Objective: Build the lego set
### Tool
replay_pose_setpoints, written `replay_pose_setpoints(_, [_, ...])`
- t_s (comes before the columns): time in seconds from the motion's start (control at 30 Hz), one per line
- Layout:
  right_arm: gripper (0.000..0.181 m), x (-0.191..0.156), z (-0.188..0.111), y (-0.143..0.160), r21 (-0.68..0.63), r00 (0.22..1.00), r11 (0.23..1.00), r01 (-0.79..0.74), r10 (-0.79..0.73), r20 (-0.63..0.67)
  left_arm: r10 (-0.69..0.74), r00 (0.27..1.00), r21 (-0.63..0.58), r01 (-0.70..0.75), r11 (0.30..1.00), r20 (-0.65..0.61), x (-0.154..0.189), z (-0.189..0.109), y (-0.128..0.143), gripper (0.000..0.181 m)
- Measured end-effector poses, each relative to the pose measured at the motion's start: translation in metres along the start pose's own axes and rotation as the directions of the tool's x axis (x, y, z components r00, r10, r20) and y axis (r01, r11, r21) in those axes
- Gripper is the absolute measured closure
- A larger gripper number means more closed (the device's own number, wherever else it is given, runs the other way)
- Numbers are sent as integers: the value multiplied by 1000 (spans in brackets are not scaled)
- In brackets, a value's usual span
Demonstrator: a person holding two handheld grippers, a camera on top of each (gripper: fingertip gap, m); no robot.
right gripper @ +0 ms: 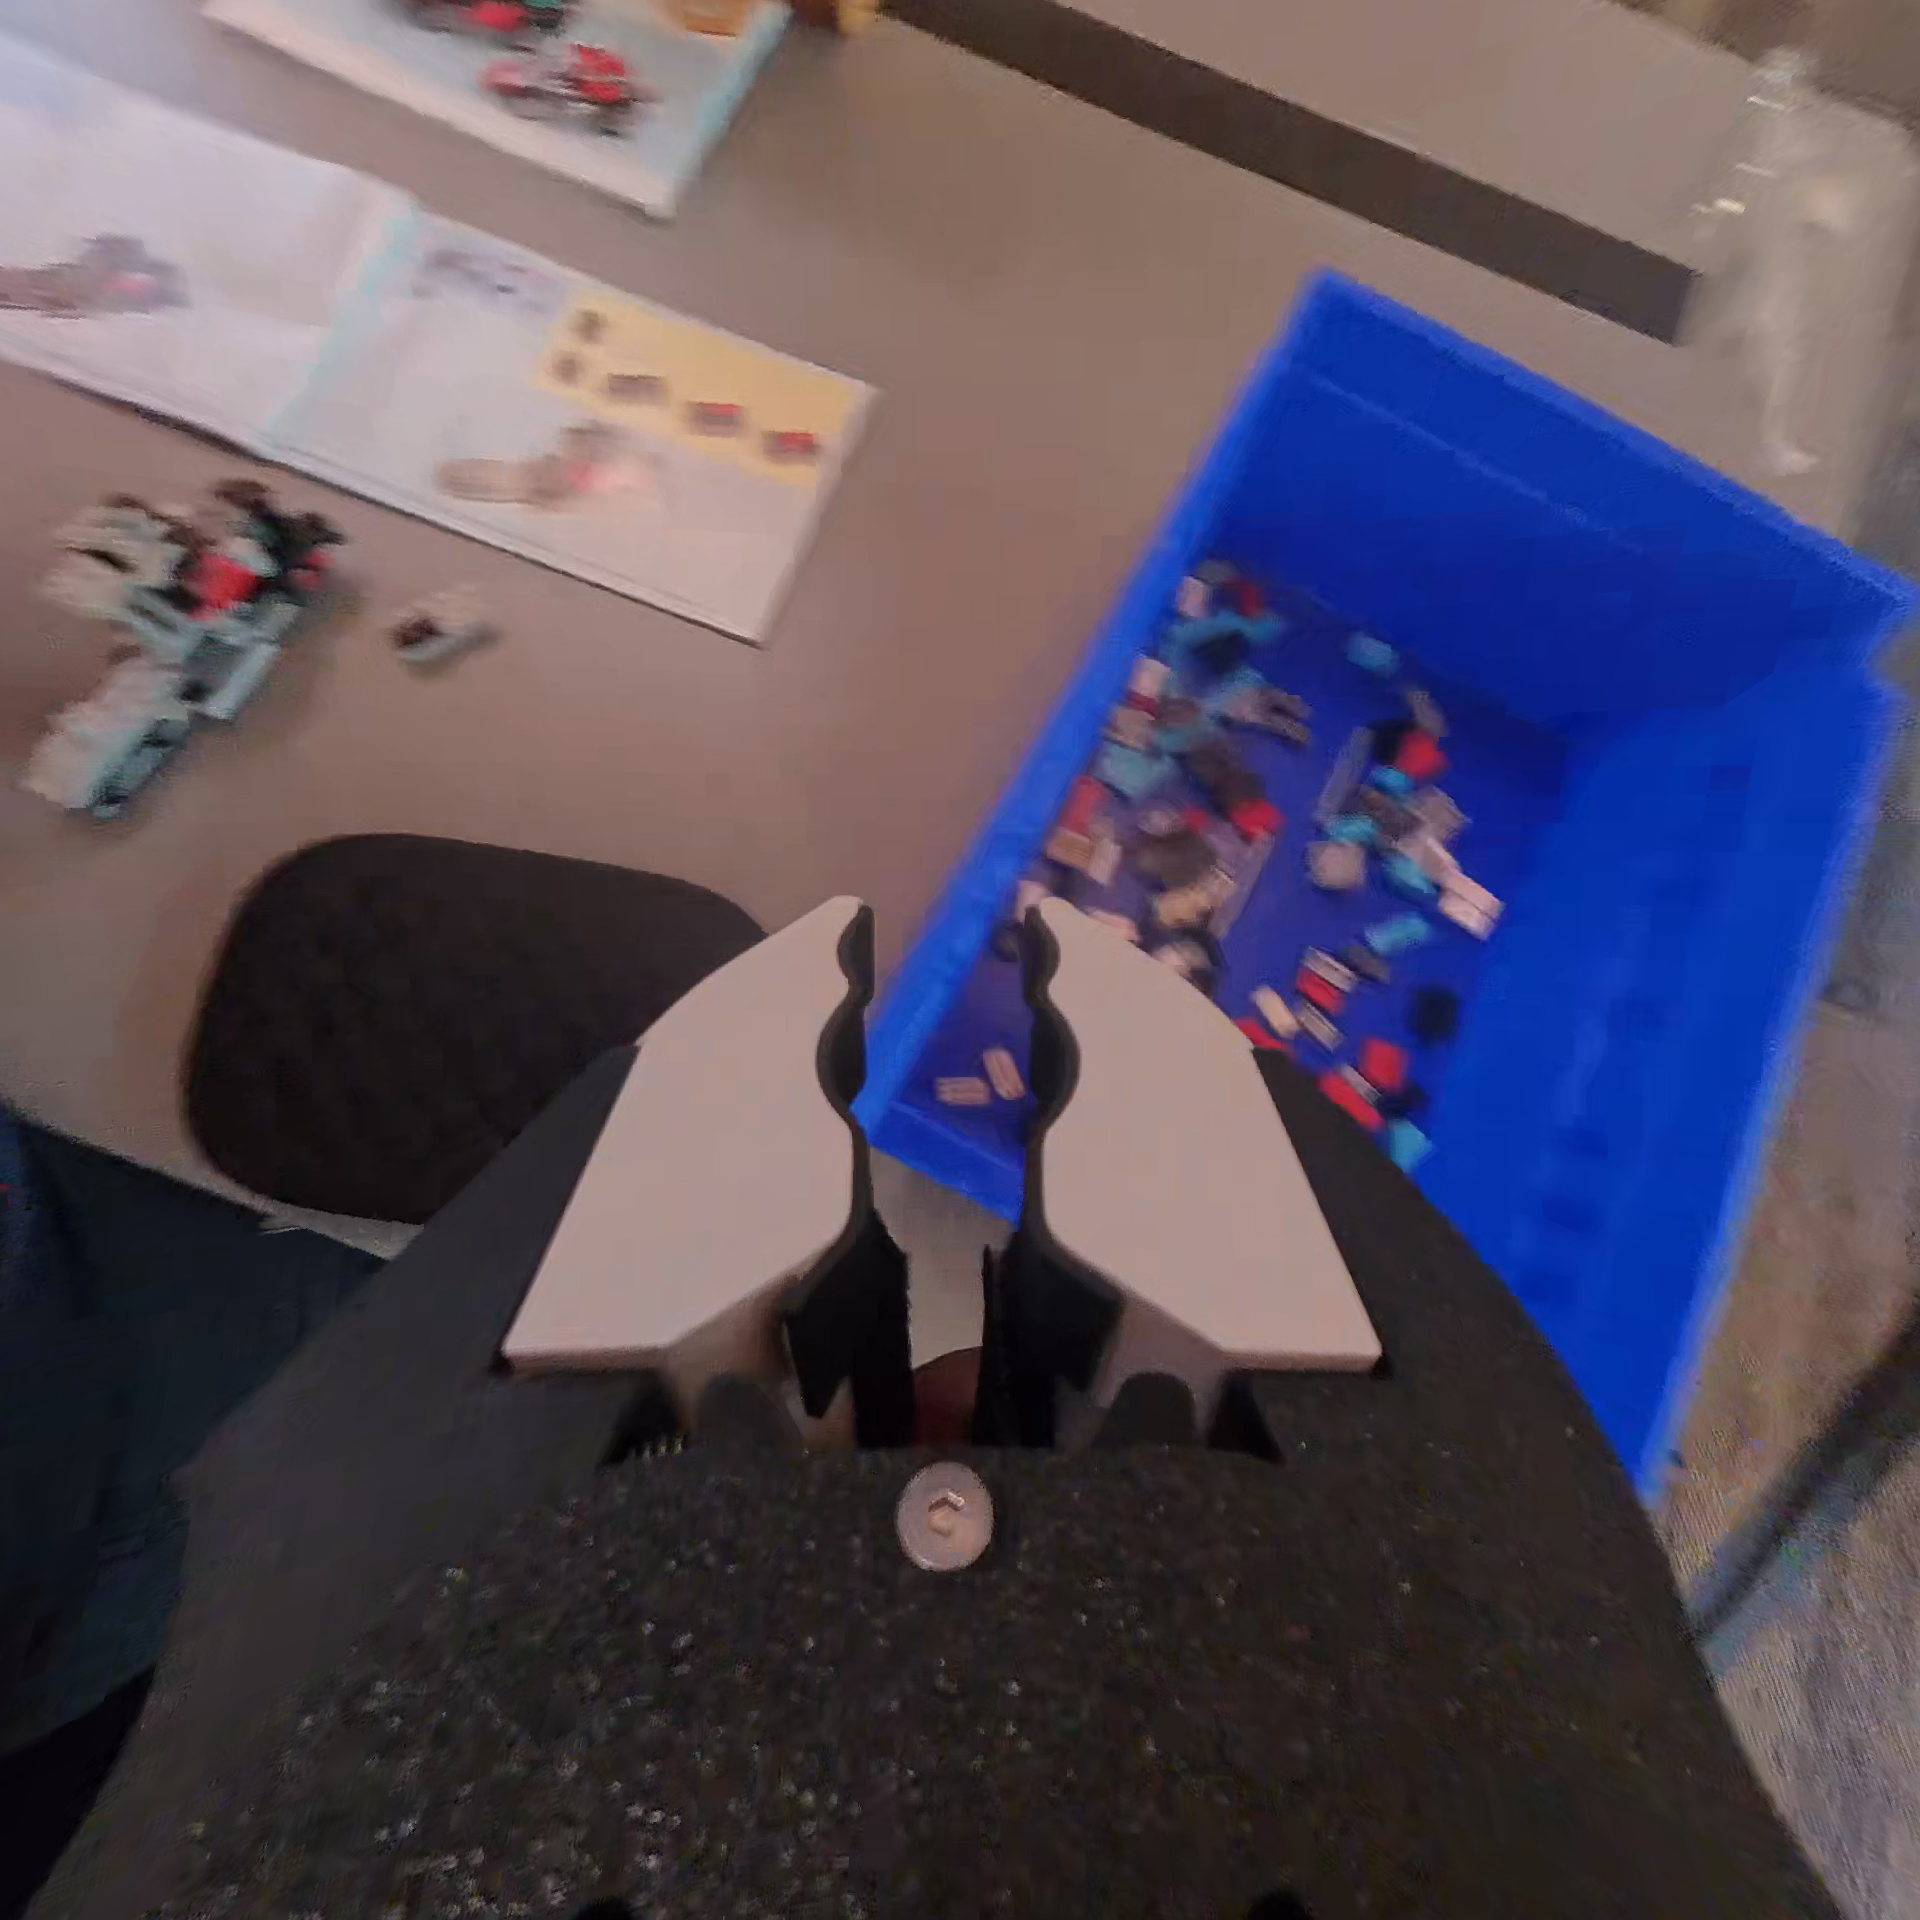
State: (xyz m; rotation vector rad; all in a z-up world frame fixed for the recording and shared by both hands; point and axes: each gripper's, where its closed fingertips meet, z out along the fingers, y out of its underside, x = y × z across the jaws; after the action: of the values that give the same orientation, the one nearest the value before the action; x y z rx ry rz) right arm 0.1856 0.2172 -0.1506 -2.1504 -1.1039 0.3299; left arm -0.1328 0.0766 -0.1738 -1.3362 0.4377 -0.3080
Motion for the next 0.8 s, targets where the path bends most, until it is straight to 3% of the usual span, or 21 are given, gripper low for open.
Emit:
replay_pose_setpoints(0.13, [154, 44, -17, 38, -7, 995, 998, -60, 59, -80, -8, 1000, -25, 9, 1000, 25, -4, 2, 4, 135])
replay_pose_setpoints(0.37, [155, 87, -6, 77, 11, 989, 992, -126, 127, -80, -3, 998, -57, 7, 998, 67, -8, 4, 8, 135])
replay_pose_setpoints(0.6, [156, 96, 14, 101, 31, 990, 989, -142, 143, -10, -21, 996, -115, 31, 993, 87, -12, 9, 16, 136])
replay_pose_setpoints(0.8, [157, 100, 23, 114, 18, 987, 987, -157, 156, 33, 6, 998, -242, 10, 970, 64, -8, 18, 33, 136])
